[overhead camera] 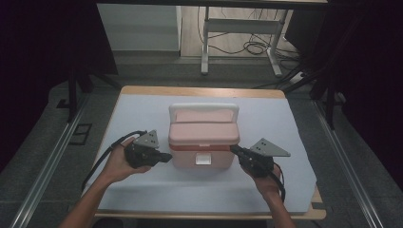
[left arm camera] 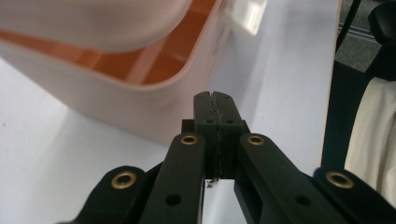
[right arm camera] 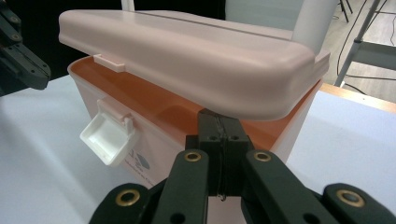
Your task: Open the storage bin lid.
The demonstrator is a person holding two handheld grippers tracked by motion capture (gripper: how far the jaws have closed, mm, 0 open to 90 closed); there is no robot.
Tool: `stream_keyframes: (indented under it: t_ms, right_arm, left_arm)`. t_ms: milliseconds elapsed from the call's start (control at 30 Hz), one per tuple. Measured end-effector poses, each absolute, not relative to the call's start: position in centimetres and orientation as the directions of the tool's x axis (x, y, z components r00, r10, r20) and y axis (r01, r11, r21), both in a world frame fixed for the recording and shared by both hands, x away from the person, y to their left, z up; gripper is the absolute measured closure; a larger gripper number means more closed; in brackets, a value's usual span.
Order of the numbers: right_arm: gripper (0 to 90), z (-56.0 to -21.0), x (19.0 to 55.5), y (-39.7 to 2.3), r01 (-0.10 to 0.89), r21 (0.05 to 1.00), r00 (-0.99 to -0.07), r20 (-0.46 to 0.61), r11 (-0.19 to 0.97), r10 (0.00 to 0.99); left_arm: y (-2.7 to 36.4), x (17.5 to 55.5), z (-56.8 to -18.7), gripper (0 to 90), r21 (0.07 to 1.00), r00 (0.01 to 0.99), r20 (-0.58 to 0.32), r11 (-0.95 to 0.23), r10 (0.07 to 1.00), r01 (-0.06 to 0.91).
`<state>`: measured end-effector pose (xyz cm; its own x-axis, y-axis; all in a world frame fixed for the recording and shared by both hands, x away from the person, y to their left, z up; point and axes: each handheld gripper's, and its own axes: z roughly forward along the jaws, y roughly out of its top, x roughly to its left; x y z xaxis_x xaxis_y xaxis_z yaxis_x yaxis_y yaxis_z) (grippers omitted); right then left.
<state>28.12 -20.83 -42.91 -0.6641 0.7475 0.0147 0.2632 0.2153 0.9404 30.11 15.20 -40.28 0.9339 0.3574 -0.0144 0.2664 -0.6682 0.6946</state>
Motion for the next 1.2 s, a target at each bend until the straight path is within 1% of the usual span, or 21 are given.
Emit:
stream_keyframes:
  t_ms: [500,867,1200]
  right_arm:
    - [89.8,-43.0,28.1,-21.0,0.269,0.939,-0.664,0.02,0.214,0.747]
    - [89.8,-43.0,28.1,-21.0,0.268,0.94,-0.663,0.02,0.212,0.748]
    - [89.8,-42.9,28.1,-21.0,0.264,0.942,-0.66,0.018,0.209,0.751]
  left_arm:
    - [12.7,29.3,-40.1,90.0,0.726,0.934,0.001,-0.643,0.358,0.245]
    - [10.4,29.1,-40.2,90.0,0.736,0.944,0.006,-0.64,0.331,0.22]
    - [8.9,29.2,-40.5,90.0,0.737,0.945,0.014,-0.642,0.328,0.212]
